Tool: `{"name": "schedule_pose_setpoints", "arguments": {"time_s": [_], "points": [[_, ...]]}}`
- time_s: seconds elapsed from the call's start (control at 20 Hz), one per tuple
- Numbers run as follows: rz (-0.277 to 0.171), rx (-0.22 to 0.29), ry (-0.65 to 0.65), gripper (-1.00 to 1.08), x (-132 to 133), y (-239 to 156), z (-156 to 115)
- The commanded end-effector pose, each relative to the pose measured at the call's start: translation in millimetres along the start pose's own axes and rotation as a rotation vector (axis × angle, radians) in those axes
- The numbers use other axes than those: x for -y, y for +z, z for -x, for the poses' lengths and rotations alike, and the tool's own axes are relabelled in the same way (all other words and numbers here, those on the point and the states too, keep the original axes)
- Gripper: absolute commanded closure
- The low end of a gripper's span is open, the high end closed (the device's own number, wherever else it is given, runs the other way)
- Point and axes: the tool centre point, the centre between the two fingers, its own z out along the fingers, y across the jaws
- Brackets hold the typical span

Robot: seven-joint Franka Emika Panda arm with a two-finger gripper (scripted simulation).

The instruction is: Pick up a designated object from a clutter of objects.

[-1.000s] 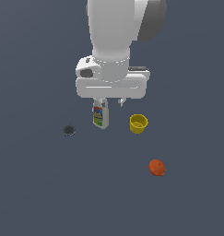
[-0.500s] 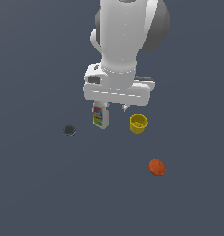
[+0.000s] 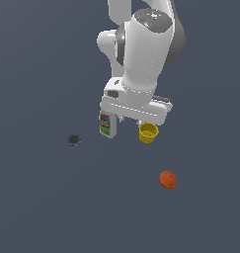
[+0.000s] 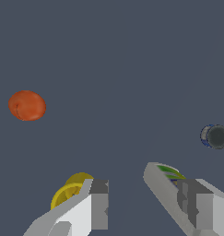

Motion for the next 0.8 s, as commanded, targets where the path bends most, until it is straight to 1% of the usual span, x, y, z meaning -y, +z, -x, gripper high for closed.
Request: {"name": "schedule_pose_setpoints", "arguments": {"time_s": [0.0,0.75], "points": [[0.012,-0.001,0.039,-0.20,7,8,3],[0.074,-0.020,0.261,-0.20,45,57,24]]}}
